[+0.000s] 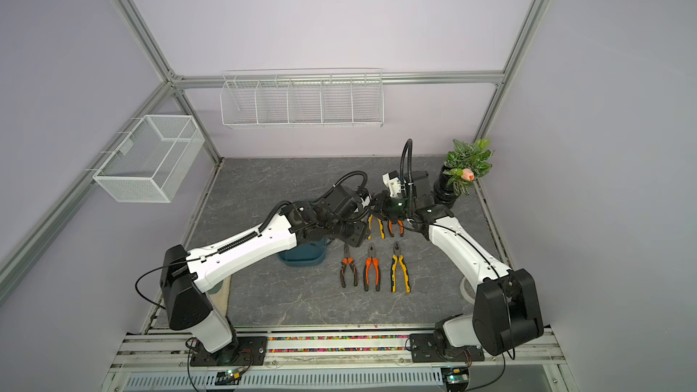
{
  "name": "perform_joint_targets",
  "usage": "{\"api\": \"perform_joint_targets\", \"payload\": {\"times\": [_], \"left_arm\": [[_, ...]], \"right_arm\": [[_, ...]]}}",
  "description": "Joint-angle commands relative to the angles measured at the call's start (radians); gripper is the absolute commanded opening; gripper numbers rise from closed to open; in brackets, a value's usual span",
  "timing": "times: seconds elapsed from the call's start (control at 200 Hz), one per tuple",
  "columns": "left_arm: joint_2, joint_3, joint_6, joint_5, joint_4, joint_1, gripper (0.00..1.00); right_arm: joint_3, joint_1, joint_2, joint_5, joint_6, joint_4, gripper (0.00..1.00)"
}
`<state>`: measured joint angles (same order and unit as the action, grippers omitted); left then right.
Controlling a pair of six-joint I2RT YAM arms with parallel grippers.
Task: Take the pliers out of the storage box
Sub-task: Pick up the pliers at the center of the board.
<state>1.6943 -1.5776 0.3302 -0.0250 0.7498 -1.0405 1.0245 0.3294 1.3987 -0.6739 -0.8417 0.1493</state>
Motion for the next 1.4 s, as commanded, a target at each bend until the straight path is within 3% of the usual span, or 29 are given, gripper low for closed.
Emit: {"api": "perform_joint_targets", "payload": {"times": [0.0,0.12,0.175,0.235,0.29,0.375,0.485,0.71,0.955,1.145,1.394], "left_arm": [[-0.081,0.016,-0.001,0.029,-0.044,0.012,0.73],[-0.156,0.056,-0.05,0.078,-0.041,0.039,0.78],[-0.196,0.094,-0.065,0.13,-0.052,0.073,0.92],[-0.243,0.154,-0.072,0.198,-0.078,0.13,0.94],[-0.285,0.221,-0.085,0.253,-0.114,0.186,0.91],[-0.328,0.291,-0.102,0.249,-0.153,0.22,0.84],[-0.305,0.287,-0.115,0.262,-0.124,0.221,0.61],[-0.203,0.226,-0.121,0.329,-0.067,0.22,0.54],[-0.198,0.219,-0.102,0.335,-0.095,0.219,0.54],[-0.196,0.194,-0.102,0.333,-0.081,0.218,0.54],[-0.178,0.185,-0.097,0.352,-0.083,0.218,0.54]], "right_arm": [[0.018,-0.02,-0.047,-0.006,0.039,0.039,0.07],[0.061,-0.067,-0.068,0.002,0.106,0.142,0.07],[0.086,-0.08,-0.073,0.007,0.148,0.204,0.07],[0.11,-0.095,-0.079,0.003,0.19,0.268,0.07],[0.123,-0.102,-0.086,-0.023,0.213,0.303,0.07],[0.121,-0.102,-0.11,-0.072,0.211,0.3,0.06],[0.11,-0.103,-0.122,-0.133,0.178,0.252,0.07],[0.077,-0.102,-0.109,-0.177,0.075,0.139,0.06],[0.1,-0.084,-0.08,-0.161,0.091,0.169,0.06],[0.12,-0.075,-0.056,-0.117,0.176,0.271,0.06],[0.114,-0.057,-0.044,-0.124,0.168,0.241,0.07]]}}
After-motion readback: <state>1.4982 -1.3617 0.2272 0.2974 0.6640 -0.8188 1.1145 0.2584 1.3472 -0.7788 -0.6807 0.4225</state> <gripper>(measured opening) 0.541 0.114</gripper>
